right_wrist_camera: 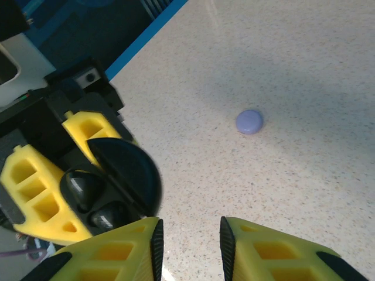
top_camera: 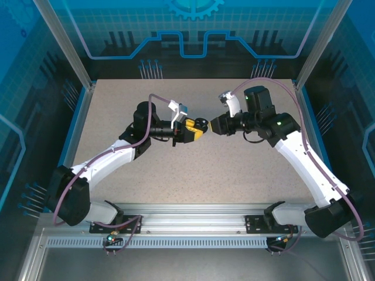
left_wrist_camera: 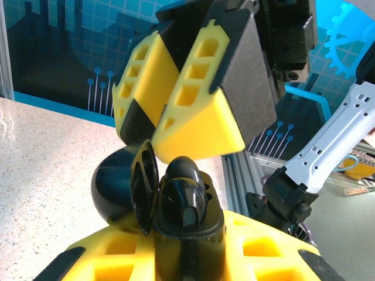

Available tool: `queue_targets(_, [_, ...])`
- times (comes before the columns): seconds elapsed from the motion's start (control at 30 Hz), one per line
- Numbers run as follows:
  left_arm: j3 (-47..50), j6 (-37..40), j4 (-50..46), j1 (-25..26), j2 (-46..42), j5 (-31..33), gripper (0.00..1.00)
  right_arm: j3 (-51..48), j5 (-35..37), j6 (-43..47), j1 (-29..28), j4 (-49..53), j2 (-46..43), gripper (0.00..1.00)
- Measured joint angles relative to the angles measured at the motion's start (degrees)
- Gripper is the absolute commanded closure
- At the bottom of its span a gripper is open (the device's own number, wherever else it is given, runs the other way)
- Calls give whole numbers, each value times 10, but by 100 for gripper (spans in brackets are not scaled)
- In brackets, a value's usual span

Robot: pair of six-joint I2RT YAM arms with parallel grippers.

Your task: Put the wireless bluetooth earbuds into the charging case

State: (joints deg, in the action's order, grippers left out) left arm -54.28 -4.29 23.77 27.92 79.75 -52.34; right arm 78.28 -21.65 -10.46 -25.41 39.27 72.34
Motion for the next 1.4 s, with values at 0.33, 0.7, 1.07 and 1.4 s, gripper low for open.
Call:
queue_targets(0.33, [0,0,6,3,-4,-39,100,-7,3,-22,35,-10,23,66])
queue_targets(0.7, [-40,13,-20,25,-3,-80,100,-7,-85,-13,31,-22,41,66])
queue_targets(1.07, [-61,24,-85,28,32,-73,100,-7,-100,-2,26,-40,21,65])
queue_targets(1.4, [-91,-11,-129,12,80,11,100,-6,73,-17,30,5,19,62])
